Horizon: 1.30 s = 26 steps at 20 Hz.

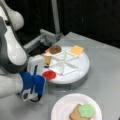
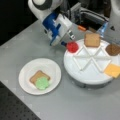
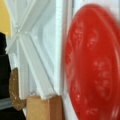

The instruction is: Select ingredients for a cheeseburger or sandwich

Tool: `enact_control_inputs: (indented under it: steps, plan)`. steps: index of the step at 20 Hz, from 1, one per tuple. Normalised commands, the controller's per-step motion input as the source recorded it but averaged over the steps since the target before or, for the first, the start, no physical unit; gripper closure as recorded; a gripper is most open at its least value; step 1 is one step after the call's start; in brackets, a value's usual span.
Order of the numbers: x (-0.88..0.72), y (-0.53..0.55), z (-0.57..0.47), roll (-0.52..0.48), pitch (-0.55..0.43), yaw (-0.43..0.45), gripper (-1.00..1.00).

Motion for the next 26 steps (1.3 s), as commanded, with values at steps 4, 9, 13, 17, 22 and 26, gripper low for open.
enact_control_inputs:
  steps: [4, 9, 13, 17, 22, 26]
  plan:
    - [0.13, -0.07, -0.01, 0.22, -0.015, 0.043, -1.0]
    - [0.13, -0.06, -0.01, 0.234, -0.015, 0.021, -1.0]
    - [0.14, -0.05, -0.01, 0.208, -0.009, -0.003, -1.0]
    - [0.14, -0.03, 0.01, 0.208, -0.004, -0.025, -1.0]
    - [0.13, -0.03, 0.03, 0.204, 0.002, -0.04, -1.0]
    - [0.11, -0.02, 0.04, 0.166, 0.019, -0.04, -1.0]
